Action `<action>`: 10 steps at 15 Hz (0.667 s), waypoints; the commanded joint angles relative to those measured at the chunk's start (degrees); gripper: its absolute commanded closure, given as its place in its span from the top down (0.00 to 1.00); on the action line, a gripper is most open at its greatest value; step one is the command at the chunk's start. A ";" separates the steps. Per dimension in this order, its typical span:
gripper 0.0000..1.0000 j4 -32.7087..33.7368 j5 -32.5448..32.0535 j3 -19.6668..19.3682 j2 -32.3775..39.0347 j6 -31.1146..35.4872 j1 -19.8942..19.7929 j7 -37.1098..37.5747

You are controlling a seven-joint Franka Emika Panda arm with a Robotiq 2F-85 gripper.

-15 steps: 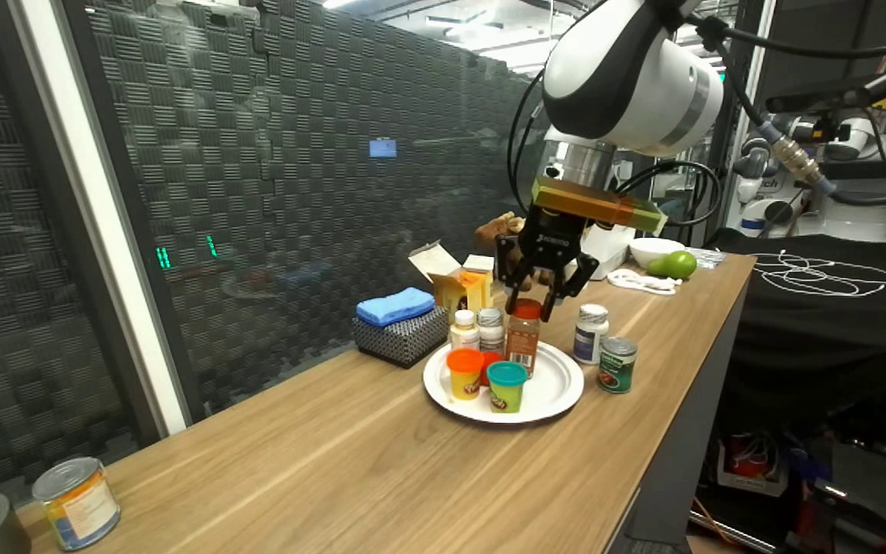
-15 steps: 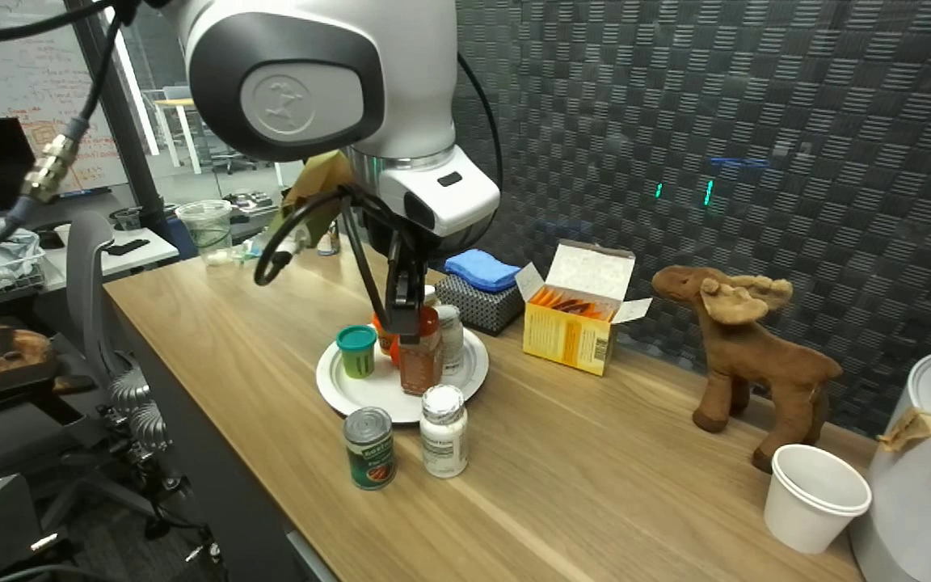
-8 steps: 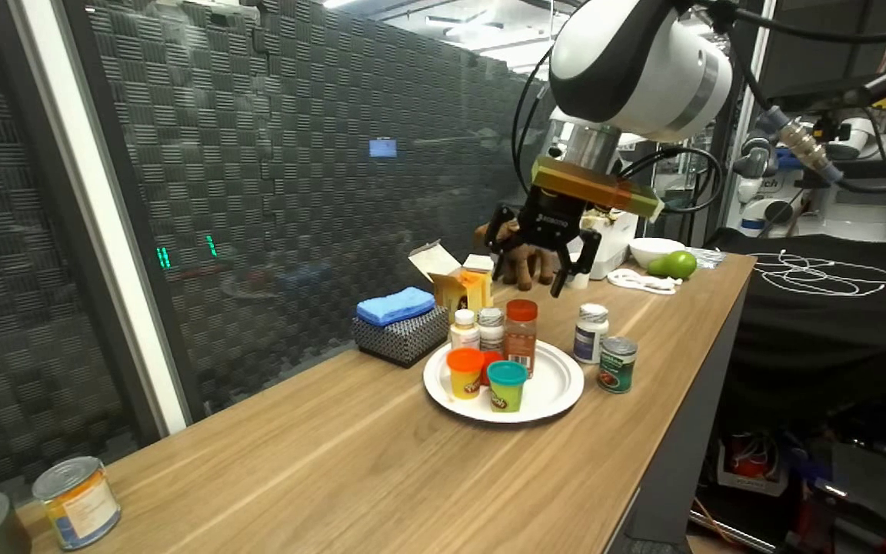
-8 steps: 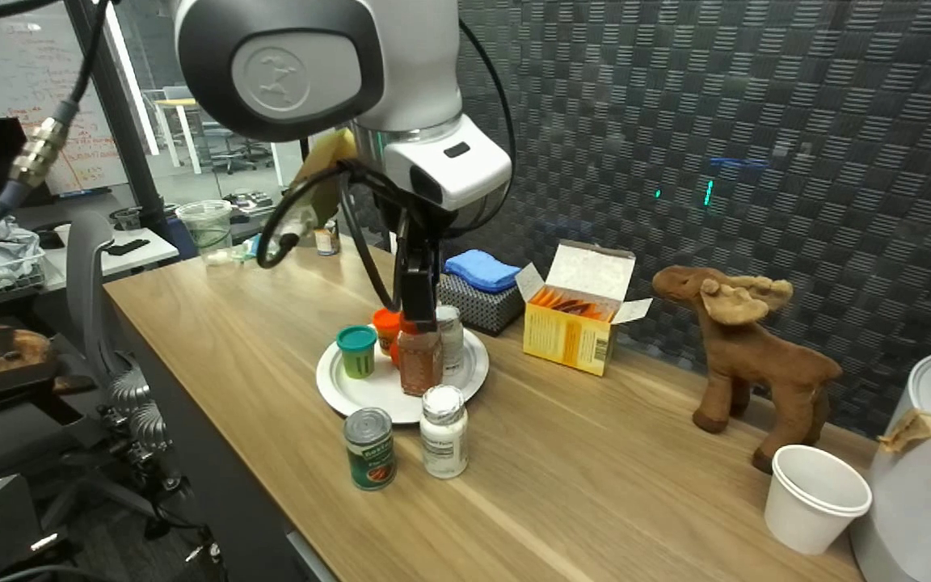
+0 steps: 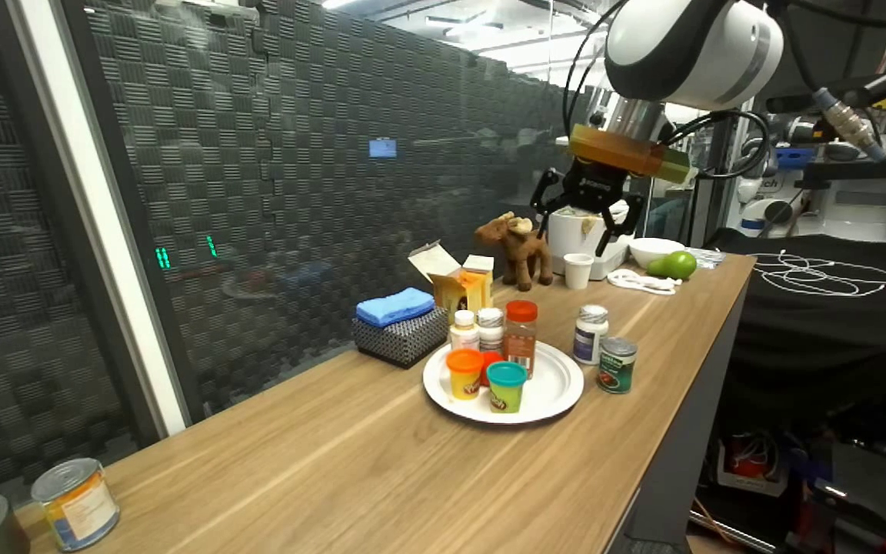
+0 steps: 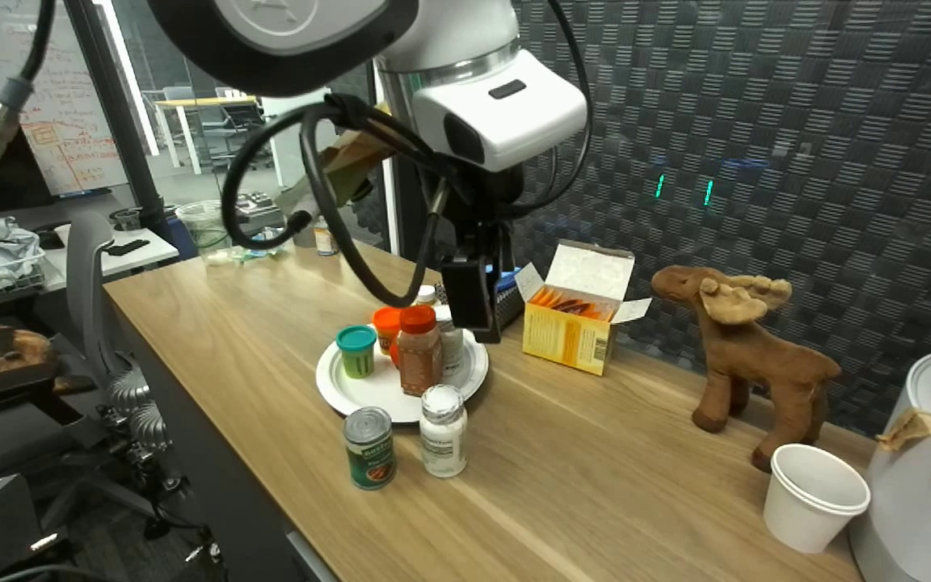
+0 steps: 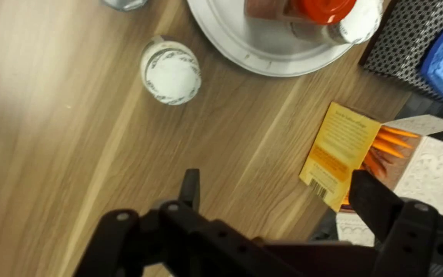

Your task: Put the objects surrounding the white plate on to the plate.

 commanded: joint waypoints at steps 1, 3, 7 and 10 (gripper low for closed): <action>1.00 0.57 -1.46 -0.50 0.57 -2.97 -1.28 2.42; 1.00 1.48 0.77 -0.45 1.86 -5.88 -1.61 0.58; 1.00 2.32 2.31 -0.25 3.97 -10.40 -1.51 -0.10; 1.00 3.33 4.83 -0.02 5.95 -12.40 -1.45 -1.34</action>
